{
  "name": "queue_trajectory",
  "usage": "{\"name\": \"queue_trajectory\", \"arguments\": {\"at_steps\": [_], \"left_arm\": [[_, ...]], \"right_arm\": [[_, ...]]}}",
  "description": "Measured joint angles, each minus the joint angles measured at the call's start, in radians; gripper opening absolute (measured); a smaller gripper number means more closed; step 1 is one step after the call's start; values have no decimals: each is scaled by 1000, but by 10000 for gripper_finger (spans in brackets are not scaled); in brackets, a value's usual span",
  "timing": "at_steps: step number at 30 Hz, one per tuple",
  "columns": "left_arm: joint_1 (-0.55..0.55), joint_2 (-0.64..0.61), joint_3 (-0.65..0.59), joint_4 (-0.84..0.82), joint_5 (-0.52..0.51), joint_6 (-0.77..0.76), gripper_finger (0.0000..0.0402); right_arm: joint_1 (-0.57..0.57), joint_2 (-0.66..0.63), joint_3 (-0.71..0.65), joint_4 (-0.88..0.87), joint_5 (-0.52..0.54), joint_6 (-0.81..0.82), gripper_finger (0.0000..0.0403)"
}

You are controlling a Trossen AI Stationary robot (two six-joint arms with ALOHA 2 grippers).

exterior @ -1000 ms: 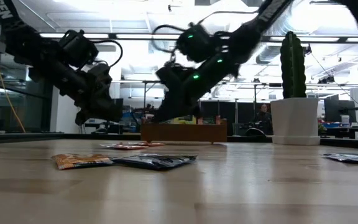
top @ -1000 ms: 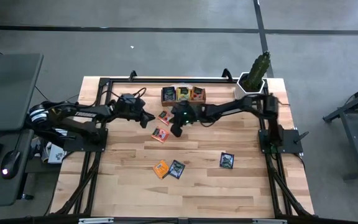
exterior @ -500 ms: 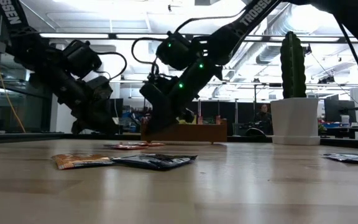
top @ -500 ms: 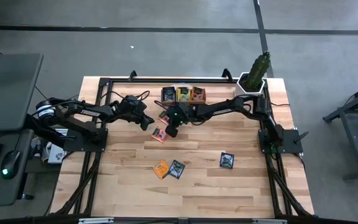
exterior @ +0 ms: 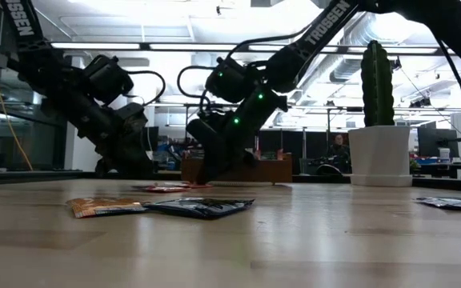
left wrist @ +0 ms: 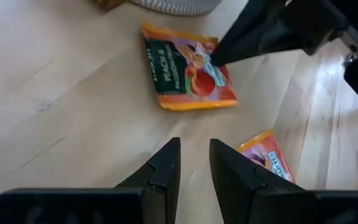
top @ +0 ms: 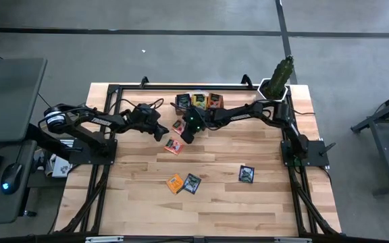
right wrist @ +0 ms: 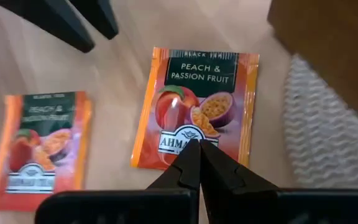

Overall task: Pick & Place Tea
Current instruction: Put the top orange tea bag in the right compartment of the organizer

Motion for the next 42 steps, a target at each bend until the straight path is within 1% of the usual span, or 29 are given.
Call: {"name": "queue_trajectory", "arguments": {"at_steps": [6,10,20,23,28,30,33,38,42], "left_arm": [[0,0,0,7,-34,-12,85],[0,0,0,25,-46,-51,85],[0,0,0,-5,-64,-162,86],[0,21,0,-27,-54,-196,86],[0,63,5,-21,-1,-198,89],[0,83,10,-15,14,-196,101],[0,94,31,-34,43,-187,133],[2,96,97,-132,100,-193,192],[0,98,144,-213,116,-188,210]], "right_arm": [[9,6,2,-35,-11,33,0],[10,7,1,-37,-30,66,0],[43,9,-1,-20,-25,83,0],[54,9,-1,-15,-20,85,0],[61,10,-2,4,-21,100,0],[62,10,-2,8,-21,101,0],[63,10,-2,13,-21,101,0],[63,10,-3,19,-21,100,0],[63,11,-3,40,-22,95,0]]}}
